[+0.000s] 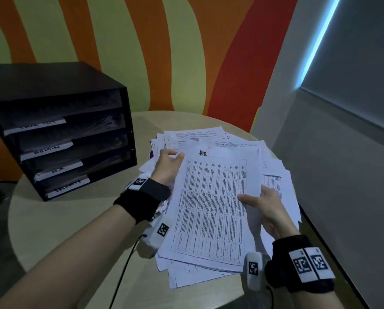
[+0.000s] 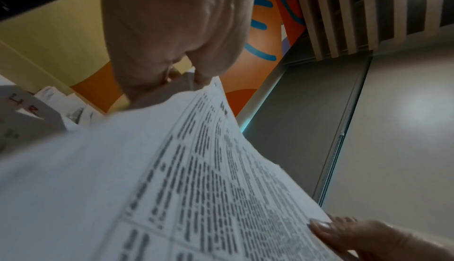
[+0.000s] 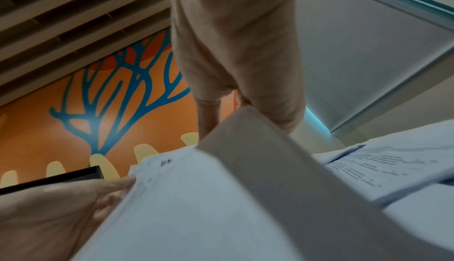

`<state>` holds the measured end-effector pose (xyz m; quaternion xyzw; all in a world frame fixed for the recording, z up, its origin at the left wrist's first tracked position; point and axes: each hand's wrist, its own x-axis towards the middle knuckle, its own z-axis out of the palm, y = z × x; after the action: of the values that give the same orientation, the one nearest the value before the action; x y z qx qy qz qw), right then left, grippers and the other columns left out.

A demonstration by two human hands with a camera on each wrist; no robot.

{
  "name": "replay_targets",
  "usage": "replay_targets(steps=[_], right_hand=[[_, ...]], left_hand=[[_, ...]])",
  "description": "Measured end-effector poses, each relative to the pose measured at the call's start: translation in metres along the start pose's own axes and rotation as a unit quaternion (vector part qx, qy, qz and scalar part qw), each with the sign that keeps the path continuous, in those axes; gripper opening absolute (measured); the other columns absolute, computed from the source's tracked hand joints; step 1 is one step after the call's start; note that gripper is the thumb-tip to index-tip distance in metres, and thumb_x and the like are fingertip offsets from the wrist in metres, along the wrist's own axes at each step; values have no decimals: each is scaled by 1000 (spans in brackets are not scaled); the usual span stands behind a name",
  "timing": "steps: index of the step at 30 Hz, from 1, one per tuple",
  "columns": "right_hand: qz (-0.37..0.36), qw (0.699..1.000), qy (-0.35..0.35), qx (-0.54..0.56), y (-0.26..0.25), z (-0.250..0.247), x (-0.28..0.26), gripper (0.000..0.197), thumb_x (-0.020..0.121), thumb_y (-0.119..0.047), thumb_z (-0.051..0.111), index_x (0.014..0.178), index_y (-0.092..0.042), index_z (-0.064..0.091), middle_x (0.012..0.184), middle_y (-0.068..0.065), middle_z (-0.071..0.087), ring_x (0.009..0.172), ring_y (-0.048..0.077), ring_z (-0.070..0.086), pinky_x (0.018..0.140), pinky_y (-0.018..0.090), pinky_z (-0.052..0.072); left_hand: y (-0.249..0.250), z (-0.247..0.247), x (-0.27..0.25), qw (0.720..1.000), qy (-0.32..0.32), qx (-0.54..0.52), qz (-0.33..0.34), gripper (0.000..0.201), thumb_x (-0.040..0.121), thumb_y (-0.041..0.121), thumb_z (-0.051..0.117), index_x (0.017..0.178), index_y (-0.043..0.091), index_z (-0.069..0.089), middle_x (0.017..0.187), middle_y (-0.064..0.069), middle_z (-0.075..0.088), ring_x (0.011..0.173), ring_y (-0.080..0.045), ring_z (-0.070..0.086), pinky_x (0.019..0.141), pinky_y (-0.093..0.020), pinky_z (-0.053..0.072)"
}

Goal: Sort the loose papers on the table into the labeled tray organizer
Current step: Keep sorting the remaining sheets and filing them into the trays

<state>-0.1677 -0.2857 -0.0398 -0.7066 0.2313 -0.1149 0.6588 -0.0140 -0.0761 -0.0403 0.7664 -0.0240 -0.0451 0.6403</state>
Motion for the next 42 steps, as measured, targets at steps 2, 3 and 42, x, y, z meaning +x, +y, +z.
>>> replay_targets(steps=[2,3,42], right_hand=[[-4,1000,11,-22,1,-3,0,22,79,14,66,100,16,60,85,22,64,76,28,59,67,36,47],[-7,999,17,-31,3,-6,1,18,80,14,64,98,16,61,83,20,62,74,27,57,66,36,46],[-19,997,-63,31,-20,-3,-9,27,102,-24,47,118,-14,65,98,3,71,91,20,64,82,35,45]], left_hand=[[-7,-16,5,996,-9,73,-41,49,94,25,62,130,9,33,118,-10,47,105,-25,50,58,-21,40],[-13,-26,8,987,-6,147,-59,63,90,23,68,137,6,29,132,-14,41,118,-29,46,63,-22,43],[2,-12,24,993,26,-76,84,69,82,48,56,136,6,44,140,-12,50,130,-30,47,110,-50,37]])
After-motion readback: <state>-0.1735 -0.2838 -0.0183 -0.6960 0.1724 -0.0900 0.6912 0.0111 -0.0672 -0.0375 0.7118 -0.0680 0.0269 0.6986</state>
